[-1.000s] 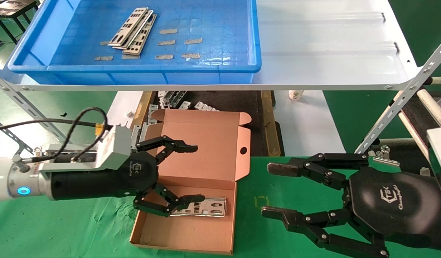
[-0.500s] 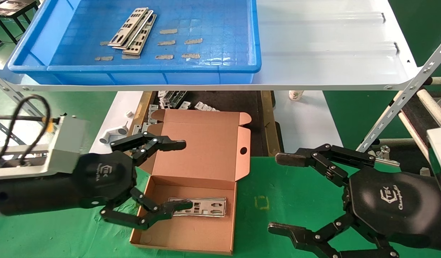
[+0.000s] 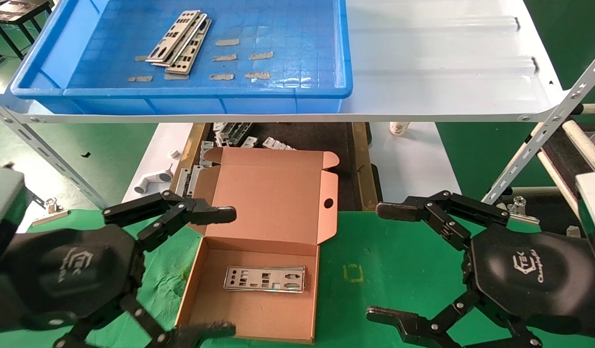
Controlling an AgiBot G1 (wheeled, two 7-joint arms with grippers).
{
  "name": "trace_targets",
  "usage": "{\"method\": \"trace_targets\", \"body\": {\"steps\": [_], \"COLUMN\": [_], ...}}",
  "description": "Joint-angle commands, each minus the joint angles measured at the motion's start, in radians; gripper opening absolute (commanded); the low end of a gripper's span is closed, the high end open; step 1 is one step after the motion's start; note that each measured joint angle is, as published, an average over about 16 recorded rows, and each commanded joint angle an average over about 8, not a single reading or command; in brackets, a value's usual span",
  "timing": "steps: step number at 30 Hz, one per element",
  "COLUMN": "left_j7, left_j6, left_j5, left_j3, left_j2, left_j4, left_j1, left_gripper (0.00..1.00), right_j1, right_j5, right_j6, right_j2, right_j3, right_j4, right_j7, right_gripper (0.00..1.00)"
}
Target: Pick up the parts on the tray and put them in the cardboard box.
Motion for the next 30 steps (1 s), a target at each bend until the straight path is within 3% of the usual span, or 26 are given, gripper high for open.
{"method": "trace_targets", "body": {"steps": [1, 30], "left_j7": [-0.018, -0.007], "left_j6": [0.0, -0.001], "left_j5": [-0.013, -0.002], "left_j3": [-0.016, -0.003], "left_j2": [-0.014, -0.003], "left_j4": [-0.03, -0.005], "left_j1": [0.015, 0.003], "left_gripper": [1.0, 1.0], "right_j1": [0.0, 0.0], "right_j5": [0.0, 0.0], "right_j6": [0.0, 0.0], "right_j2": [0.0, 0.0], "right_j3": [0.0, 0.0], "right_j4": [0.0, 0.0], "right_j7": [0.0, 0.0], "right_gripper": [1.0, 1.0]}}
